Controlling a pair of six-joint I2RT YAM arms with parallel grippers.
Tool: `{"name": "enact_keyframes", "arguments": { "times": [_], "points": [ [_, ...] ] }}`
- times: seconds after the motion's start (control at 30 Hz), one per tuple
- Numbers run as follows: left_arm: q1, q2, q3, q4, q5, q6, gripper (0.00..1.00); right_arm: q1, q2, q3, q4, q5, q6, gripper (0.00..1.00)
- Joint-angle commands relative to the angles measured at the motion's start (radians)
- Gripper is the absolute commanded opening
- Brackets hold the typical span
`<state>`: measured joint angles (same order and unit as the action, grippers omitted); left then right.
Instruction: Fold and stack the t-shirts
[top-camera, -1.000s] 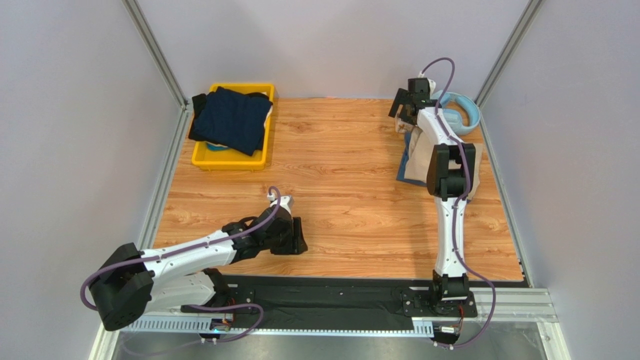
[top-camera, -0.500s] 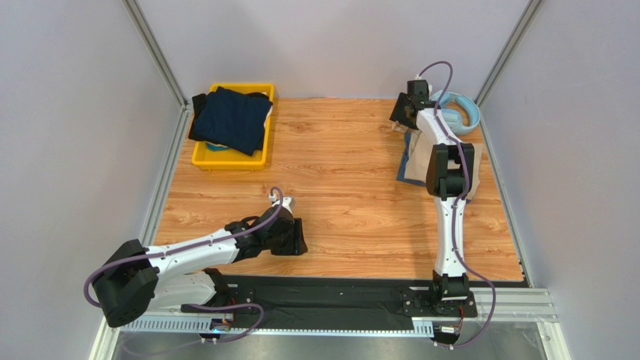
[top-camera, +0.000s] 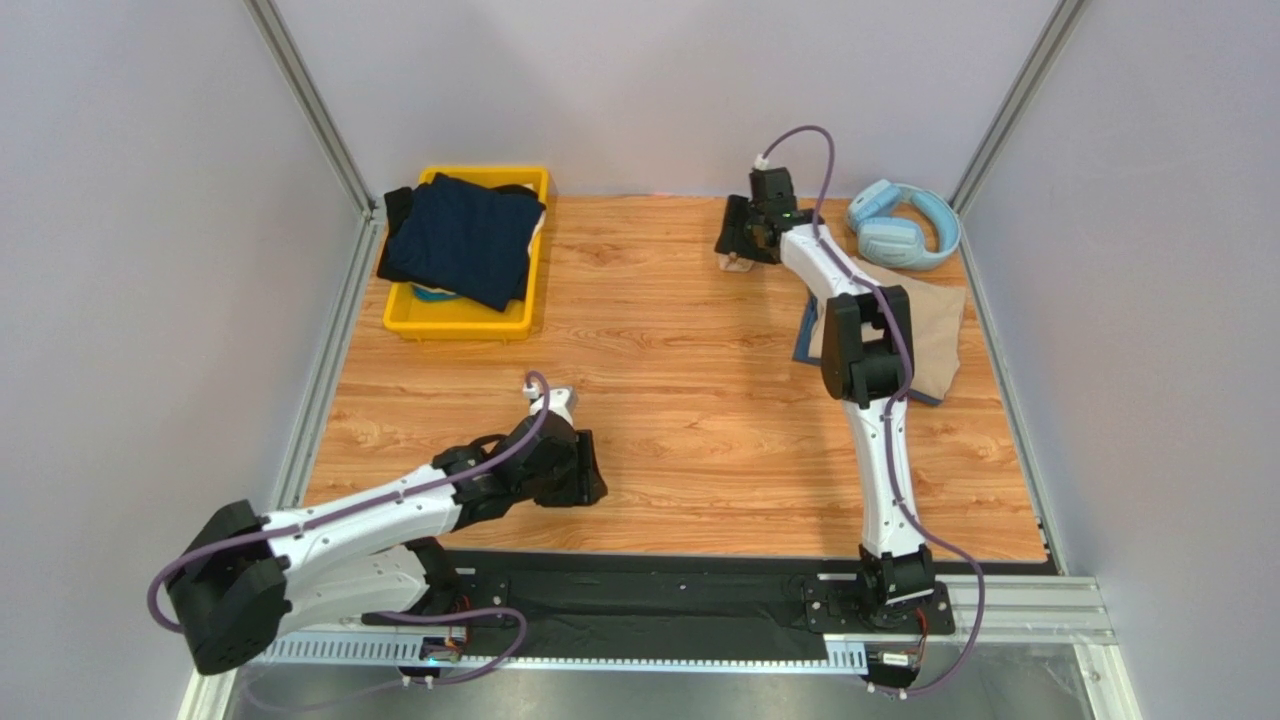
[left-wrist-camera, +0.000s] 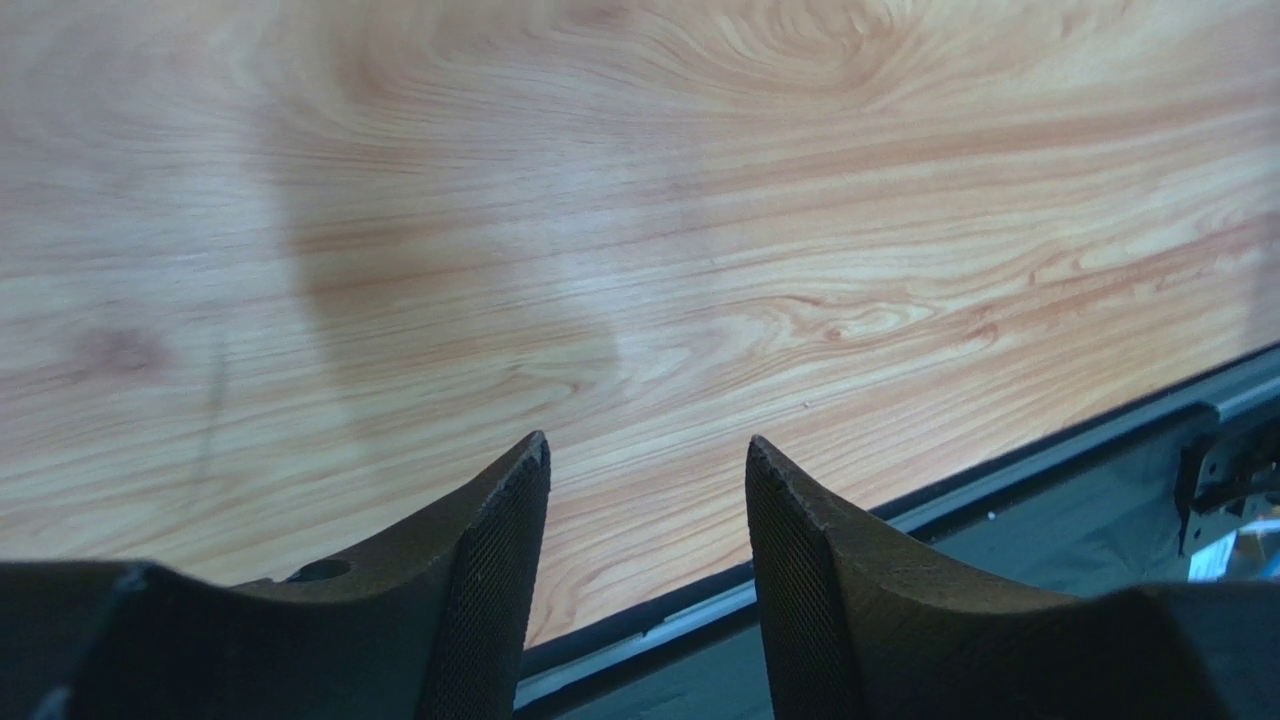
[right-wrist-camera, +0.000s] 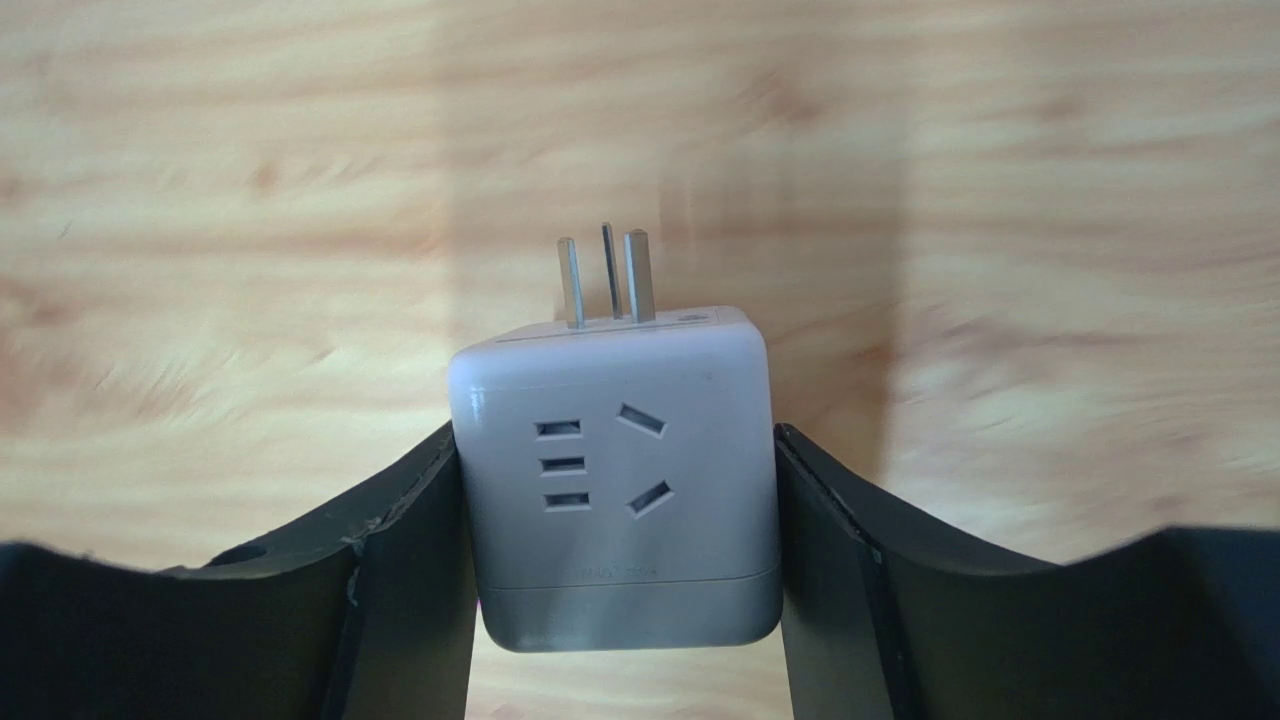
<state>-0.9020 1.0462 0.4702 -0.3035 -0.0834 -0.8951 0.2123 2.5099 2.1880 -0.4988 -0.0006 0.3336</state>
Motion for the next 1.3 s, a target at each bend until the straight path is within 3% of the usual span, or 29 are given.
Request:
{"name": "enact_keyframes", "arguments": {
  "times": [0.0,0.1,0.23,0.47,0.67,0.77,1.0,1.27],
  "points": [
    [-0.003,-0.161,0.024,-0.144,-0.202,-0.030,0.57,0.094,-0.081,-0.130,-0.064,-0.038,-0.010,0.00],
    [-0.002,-0.296,0.077,-0.262,-0.440,-0.007,0.58,0.151,-0.161,-0.256,-0.061,-0.036,-0.001,0.00],
    [0.021,-0.417,0.151,-0.377,-0.603,0.009,0.64,0.252,-0.247,-0.431,-0.027,-0.042,0.007,0.00],
    [0.061,-0.426,0.245,-0.457,-0.618,0.035,0.66,0.461,-0.364,-0.605,-0.034,-0.079,0.021,0.00],
    [0.061,-0.466,0.289,-0.500,-0.566,0.002,0.66,0.670,-0.437,-0.651,0.008,-0.136,0.062,0.00],
    [0.061,-0.494,0.321,-0.510,-0.550,0.018,0.63,0.732,-0.405,-0.591,0.008,-0.182,0.081,0.00],
    [0.061,-0.569,0.331,-0.592,-0.457,-0.014,0.57,0.834,-0.200,-0.279,-0.084,-0.197,0.024,0.00],
    [0.061,-0.676,0.354,-0.746,-0.524,-0.068,0.57,0.872,0.035,0.103,-0.107,-0.210,0.033,0.00]
  ]
}}
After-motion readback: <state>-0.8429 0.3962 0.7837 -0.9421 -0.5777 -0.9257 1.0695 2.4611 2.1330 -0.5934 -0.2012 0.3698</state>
